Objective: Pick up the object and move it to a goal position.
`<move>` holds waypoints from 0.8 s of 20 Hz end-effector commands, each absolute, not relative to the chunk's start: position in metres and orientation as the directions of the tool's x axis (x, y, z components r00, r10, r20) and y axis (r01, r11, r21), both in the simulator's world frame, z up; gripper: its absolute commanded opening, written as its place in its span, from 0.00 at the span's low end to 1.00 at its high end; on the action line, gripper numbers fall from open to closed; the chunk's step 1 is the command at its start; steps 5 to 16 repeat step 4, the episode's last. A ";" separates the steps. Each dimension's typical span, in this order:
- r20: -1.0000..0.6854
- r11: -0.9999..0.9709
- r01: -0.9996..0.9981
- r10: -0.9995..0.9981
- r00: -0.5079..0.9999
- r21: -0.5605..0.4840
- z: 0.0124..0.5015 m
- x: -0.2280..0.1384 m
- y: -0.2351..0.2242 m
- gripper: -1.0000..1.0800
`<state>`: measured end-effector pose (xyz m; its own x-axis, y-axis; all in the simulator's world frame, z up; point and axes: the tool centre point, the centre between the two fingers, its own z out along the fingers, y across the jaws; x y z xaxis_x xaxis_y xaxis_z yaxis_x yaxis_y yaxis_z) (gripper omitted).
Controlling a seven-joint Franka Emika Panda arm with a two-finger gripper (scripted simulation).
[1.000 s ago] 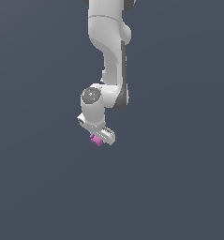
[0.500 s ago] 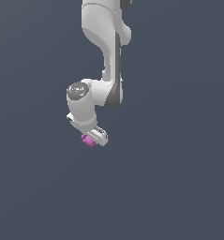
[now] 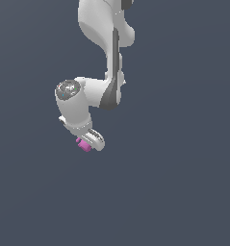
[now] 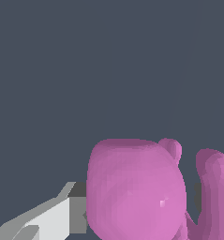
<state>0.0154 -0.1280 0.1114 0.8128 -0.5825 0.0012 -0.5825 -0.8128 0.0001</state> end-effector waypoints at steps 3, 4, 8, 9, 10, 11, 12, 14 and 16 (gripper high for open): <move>0.000 -0.813 -0.582 -0.582 0.813 0.000 0.111 0.016 -0.128 0.00; 0.000 -0.813 -0.582 -0.582 0.813 0.000 0.111 0.016 -0.128 0.00; 0.000 -0.813 -0.582 -0.582 0.813 0.000 0.111 0.016 -0.128 0.00; 0.000 -0.813 -0.582 -0.582 0.813 0.000 0.111 0.016 -0.128 0.00; 0.000 -0.813 -0.582 -0.582 0.813 0.000 0.111 0.016 -0.128 0.00; 0.000 -0.813 -0.582 -0.582 0.813 0.000 0.111 0.016 -0.128 0.00; 0.000 -0.813 -0.582 -0.582 0.813 0.000 0.111 0.016 -0.128 0.00; 0.000 -0.813 -0.582 -0.582 0.813 0.000 0.111 0.016 -0.128 0.00; 0.000 -0.813 -0.582 -0.582 0.813 0.000 0.111 0.016 -0.128 0.00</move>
